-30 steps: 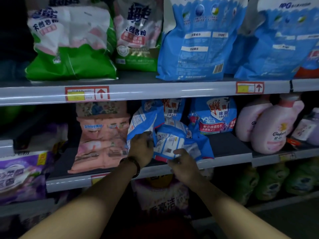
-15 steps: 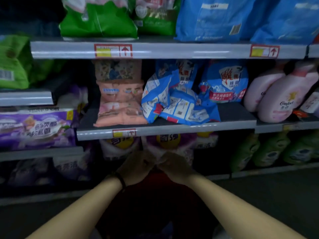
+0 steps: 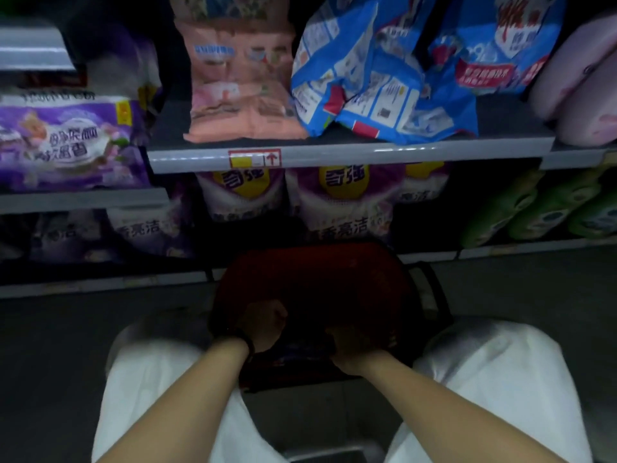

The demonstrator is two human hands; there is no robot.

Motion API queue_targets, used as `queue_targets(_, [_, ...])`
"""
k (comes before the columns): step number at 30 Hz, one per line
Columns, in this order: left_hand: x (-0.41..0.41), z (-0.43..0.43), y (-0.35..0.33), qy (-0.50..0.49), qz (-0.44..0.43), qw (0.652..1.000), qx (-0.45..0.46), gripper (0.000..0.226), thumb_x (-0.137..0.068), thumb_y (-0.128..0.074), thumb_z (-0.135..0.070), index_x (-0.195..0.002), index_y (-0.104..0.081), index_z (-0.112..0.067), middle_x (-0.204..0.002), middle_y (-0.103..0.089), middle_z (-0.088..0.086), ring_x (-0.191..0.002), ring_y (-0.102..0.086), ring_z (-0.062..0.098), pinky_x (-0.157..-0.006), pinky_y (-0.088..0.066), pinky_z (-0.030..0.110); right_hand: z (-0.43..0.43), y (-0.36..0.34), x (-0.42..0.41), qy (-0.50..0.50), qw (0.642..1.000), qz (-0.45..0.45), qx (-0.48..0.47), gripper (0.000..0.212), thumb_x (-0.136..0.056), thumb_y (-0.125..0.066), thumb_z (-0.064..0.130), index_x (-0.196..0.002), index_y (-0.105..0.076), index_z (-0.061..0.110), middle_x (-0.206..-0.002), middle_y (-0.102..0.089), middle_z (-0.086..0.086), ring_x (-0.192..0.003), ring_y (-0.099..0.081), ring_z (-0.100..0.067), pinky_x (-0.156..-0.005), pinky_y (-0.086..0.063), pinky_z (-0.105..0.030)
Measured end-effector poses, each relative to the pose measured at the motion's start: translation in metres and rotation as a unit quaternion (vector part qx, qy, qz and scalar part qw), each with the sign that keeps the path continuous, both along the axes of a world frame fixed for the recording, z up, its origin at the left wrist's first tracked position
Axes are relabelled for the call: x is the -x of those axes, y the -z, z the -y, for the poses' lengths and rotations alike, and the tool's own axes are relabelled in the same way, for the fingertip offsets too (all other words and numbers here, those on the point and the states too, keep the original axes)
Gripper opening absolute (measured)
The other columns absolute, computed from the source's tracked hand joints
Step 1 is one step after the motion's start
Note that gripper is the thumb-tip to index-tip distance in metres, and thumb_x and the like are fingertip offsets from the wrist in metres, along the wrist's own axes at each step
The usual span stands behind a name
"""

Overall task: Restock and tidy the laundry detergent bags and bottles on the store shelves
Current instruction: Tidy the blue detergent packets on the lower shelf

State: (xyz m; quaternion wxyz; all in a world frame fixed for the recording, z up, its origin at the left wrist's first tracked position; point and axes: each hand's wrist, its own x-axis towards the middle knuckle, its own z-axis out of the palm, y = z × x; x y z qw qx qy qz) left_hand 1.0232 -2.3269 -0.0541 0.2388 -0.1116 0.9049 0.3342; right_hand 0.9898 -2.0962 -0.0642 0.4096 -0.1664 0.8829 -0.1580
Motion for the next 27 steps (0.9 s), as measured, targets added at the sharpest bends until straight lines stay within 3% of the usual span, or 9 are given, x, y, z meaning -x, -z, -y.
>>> queue_targets(4, [0.01, 0.0, 0.001, 0.014, -0.005, 0.999, -0.03, 0.023, -0.108, -0.052, -0.033, -0.124, -0.066, -0.024, -0.122, -0.066, -0.001, -0.113, -0.063, 0.018, -0.094, -0.051, 0.032, 0.0, 0.019, -0.001, 0.012, 0.999, -0.03, -0.04, 0.036, -0.111, -0.045, 0.028, -0.145, -0.056, 0.023, -0.137, -0.06, -0.005, -0.108, -0.059, -0.017, -0.092, -0.053, -0.029])
queue_targets(10, [0.008, 0.0, 0.011, 0.036, 0.016, 0.999, -0.008, 0.022, -0.108, -0.052, -0.03, -0.124, -0.065, -0.022, -0.122, -0.068, 0.002, -0.109, -0.065, 0.02, -0.096, -0.055, 0.04, 0.001, 0.03, 0.003, 0.065, 0.996, -0.032, -0.042, 0.042, -0.115, -0.037, 0.033, -0.149, -0.052, 0.016, -0.148, -0.052, -0.008, -0.128, -0.055, -0.024, -0.11, -0.047, -0.033])
queue_targets(15, [0.01, 0.002, 0.009, 0.01, 0.01, 1.0, -0.006, 0.023, -0.108, -0.053, -0.026, -0.127, -0.063, -0.02, -0.125, -0.067, 0.003, -0.111, -0.065, 0.02, -0.093, -0.054, 0.035, -0.008, 0.034, 0.0, 0.067, 0.997, -0.035, -0.008, 0.04, -0.113, -0.04, 0.036, -0.15, -0.053, 0.029, -0.156, -0.052, -0.005, -0.137, -0.053, -0.023, -0.117, -0.043, -0.035])
queue_targets(20, [0.007, 0.0, -0.003, -0.08, -0.063, 0.995, -0.009, 0.026, -0.106, -0.055, -0.021, -0.131, -0.063, -0.02, -0.126, -0.067, 0.002, -0.115, -0.065, 0.021, -0.092, -0.055, 0.035, 0.011, -0.003, 0.012, 0.03, 0.995, -0.089, 0.039, 0.034, -0.111, -0.047, 0.027, -0.137, -0.067, 0.02, -0.135, -0.066, -0.005, -0.12, -0.063, -0.022, -0.104, -0.05, -0.035])
queue_targets(23, [0.001, -0.002, -0.016, -0.127, -0.143, 0.981, -0.017, 0.033, -0.1, -0.061, -0.008, -0.132, -0.063, -0.015, -0.129, -0.066, 0.003, -0.119, -0.063, 0.02, -0.099, -0.052, 0.035, 0.015, -0.025, 0.022, 0.12, 0.985, -0.08, 0.097, 0.024, -0.109, -0.05, 0.028, -0.104, -0.072, 0.022, -0.107, -0.071, -0.002, -0.091, -0.066, -0.017, -0.083, -0.052, -0.033])
queue_targets(25, [0.0, -0.004, -0.022, -0.154, -0.201, 0.967, -0.023, 0.038, -0.095, -0.068, -0.001, -0.132, -0.064, -0.008, -0.125, -0.065, 0.004, -0.118, -0.064, 0.022, -0.097, -0.05, 0.03, 0.009, -0.045, 0.035, 0.157, 0.975, -0.082, 0.135, 0.029, -0.106, -0.054, 0.025, -0.082, -0.068, 0.022, -0.086, -0.069, 0.0, -0.075, -0.062, -0.014, -0.071, -0.048, -0.033])
queue_targets(27, [-0.002, -0.009, -0.03, -0.2, -0.203, 0.956, -0.071, 0.035, -0.096, -0.069, -0.002, -0.13, -0.062, -0.006, -0.115, -0.066, 0.001, -0.111, -0.069, 0.026, -0.092, -0.052, 0.025, -0.002, -0.073, 0.047, 0.147, 0.97, -0.108, 0.16, 0.03, -0.104, -0.056, 0.023, -0.076, -0.064, 0.018, -0.075, -0.063, 0.0, -0.071, -0.058, -0.012, -0.07, -0.045, -0.036])
